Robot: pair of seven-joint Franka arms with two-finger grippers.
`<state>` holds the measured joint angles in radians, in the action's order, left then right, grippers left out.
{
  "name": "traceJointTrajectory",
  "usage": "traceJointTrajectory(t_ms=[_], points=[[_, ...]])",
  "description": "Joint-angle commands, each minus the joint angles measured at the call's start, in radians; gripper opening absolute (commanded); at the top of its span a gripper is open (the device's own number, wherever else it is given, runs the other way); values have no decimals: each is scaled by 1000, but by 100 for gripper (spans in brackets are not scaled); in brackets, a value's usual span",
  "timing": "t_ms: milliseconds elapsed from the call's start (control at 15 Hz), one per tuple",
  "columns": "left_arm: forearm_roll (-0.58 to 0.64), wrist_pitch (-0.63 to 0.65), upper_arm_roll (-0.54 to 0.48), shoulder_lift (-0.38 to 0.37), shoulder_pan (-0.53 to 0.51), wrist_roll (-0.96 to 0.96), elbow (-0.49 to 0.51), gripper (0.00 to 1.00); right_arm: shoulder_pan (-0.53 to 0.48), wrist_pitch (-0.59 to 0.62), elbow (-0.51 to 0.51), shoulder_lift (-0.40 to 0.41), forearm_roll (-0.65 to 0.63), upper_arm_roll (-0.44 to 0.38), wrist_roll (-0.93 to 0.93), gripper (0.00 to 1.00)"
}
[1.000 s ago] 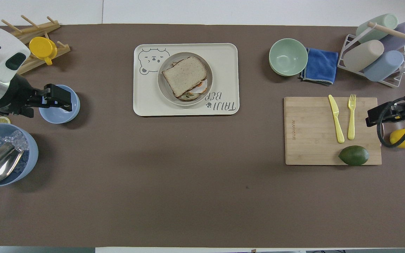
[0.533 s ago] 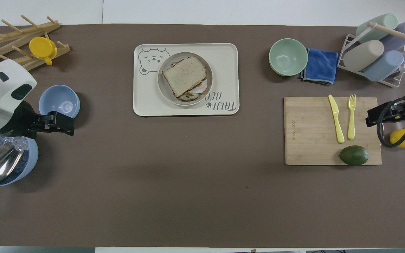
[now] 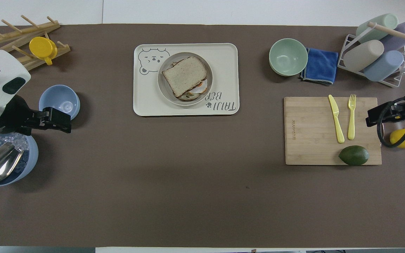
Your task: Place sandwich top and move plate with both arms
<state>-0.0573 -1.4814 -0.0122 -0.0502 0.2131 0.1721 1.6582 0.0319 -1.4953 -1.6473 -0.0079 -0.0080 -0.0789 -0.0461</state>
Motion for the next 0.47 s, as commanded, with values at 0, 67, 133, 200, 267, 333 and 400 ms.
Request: traceJointTrajectory(t_ms=[0, 67, 133, 200, 267, 333, 400], points=[[19, 21, 18, 13, -23, -19, -23, 100, -18, 6, -9, -12, 16, 10, 17, 100], [17, 20, 18, 13, -23, -17, -26, 100, -18, 1, -9, -12, 16, 10, 18, 100], [14, 20, 18, 15, -24, -17, -29, 100, -18, 1, -9, -12, 16, 10, 21, 100], [11, 17, 18, 15, -26, -16, -31, 100, -18, 1, -9, -12, 16, 10, 20, 100], [11, 15, 18, 15, -26, -14, -31, 100, -17, 1, -9, -12, 16, 10, 20, 100], [11, 15, 18, 15, -26, -16, -31, 100, -17, 3, -9, -12, 16, 10, 17, 100], [11, 15, 18, 15, -26, -16, -29, 100, -17, 3, -9, -12, 16, 10, 17, 100]])
